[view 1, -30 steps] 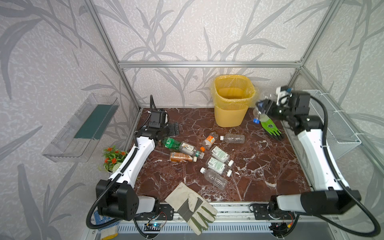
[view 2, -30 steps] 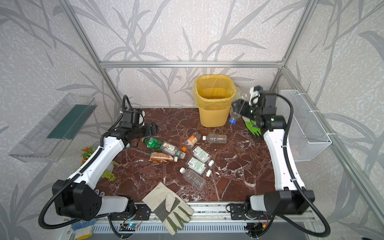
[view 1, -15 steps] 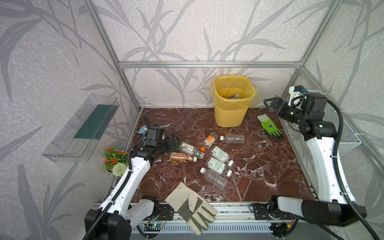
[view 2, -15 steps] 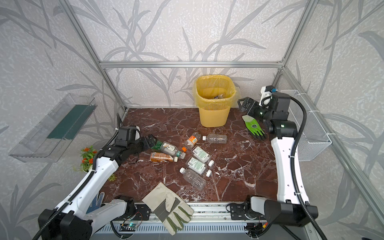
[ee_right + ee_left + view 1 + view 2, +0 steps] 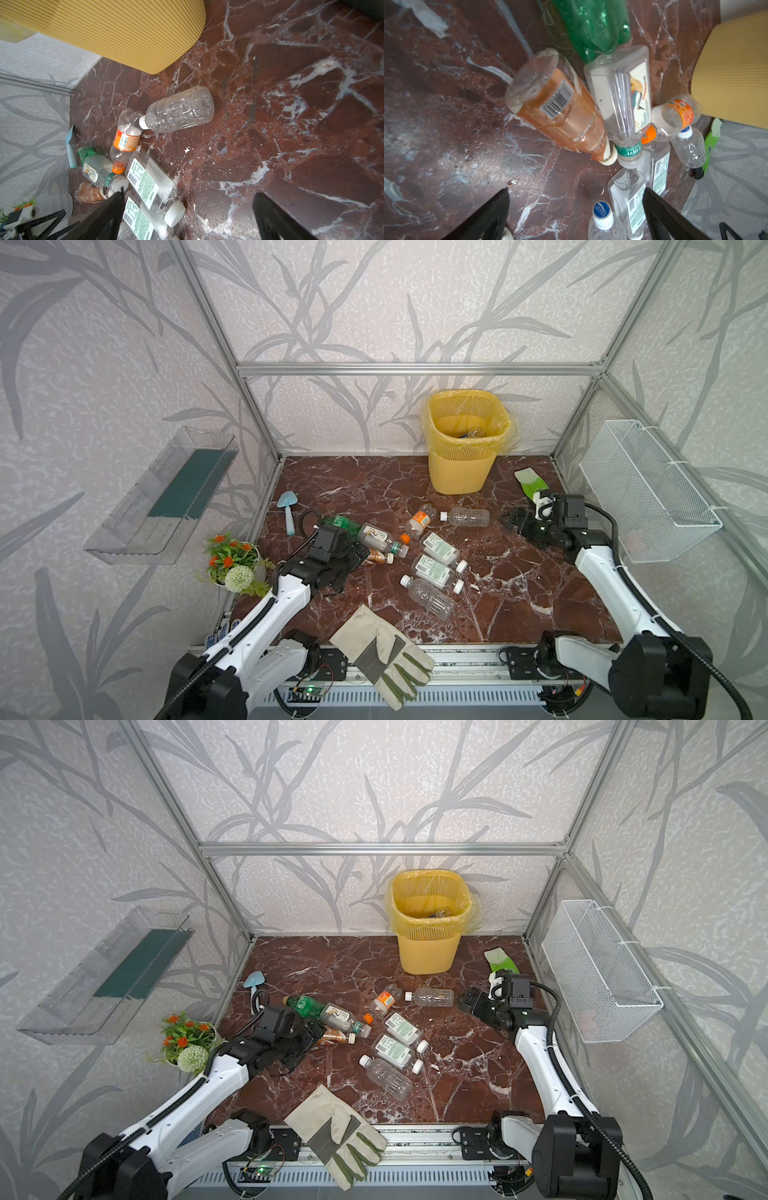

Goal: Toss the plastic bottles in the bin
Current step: 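Withdraw the right gripper while the left gripper reaches for the brown coffee bottle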

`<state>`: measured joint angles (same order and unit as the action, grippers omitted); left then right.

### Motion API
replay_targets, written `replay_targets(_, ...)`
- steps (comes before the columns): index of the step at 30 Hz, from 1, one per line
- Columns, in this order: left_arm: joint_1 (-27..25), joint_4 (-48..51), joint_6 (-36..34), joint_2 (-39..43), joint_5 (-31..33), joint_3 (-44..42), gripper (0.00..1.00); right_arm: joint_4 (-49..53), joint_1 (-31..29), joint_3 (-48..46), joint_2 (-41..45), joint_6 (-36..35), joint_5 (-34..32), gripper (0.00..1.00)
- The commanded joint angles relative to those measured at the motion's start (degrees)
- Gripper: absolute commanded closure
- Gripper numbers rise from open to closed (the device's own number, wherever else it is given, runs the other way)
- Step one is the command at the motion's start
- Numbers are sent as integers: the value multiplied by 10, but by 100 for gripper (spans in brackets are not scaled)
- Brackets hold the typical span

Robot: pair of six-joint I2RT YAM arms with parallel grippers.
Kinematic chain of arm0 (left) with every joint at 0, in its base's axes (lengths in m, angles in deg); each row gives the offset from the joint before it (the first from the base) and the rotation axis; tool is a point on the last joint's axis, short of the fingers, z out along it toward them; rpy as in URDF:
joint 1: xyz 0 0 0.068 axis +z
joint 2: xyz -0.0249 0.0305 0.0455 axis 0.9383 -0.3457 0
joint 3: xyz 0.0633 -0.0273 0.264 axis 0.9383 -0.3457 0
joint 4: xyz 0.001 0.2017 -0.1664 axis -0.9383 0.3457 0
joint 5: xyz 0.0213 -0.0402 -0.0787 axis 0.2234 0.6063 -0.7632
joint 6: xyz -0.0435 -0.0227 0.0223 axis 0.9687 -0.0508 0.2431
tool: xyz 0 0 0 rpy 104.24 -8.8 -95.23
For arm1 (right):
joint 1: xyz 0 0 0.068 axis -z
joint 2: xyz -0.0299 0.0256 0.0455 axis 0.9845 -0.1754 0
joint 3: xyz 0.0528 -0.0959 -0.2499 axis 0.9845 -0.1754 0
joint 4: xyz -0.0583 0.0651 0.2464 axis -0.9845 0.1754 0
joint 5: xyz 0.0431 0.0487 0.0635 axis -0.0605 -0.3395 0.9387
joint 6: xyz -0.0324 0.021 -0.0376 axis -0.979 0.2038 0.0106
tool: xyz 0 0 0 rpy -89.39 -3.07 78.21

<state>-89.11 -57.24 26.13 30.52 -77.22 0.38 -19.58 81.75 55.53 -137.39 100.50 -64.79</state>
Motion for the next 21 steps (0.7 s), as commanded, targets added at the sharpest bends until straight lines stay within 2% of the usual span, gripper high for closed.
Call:
replay_targets(1,-1,-33,114,-23,9,-5,1,-40,-7,3,-4,-2,-1,4)
replay_targets(9,0,-10,196,-54,51,-7,1,-80,-8,-14,-22,17,2,5)
replay_targets(14,8,-3,179,-93,80,14,1,-95,-8,-11,-41,21,11,7)
replay_targets(21,27,-38,138,-192,48,45,4,-116,-7,-19,-43,22,15,7)
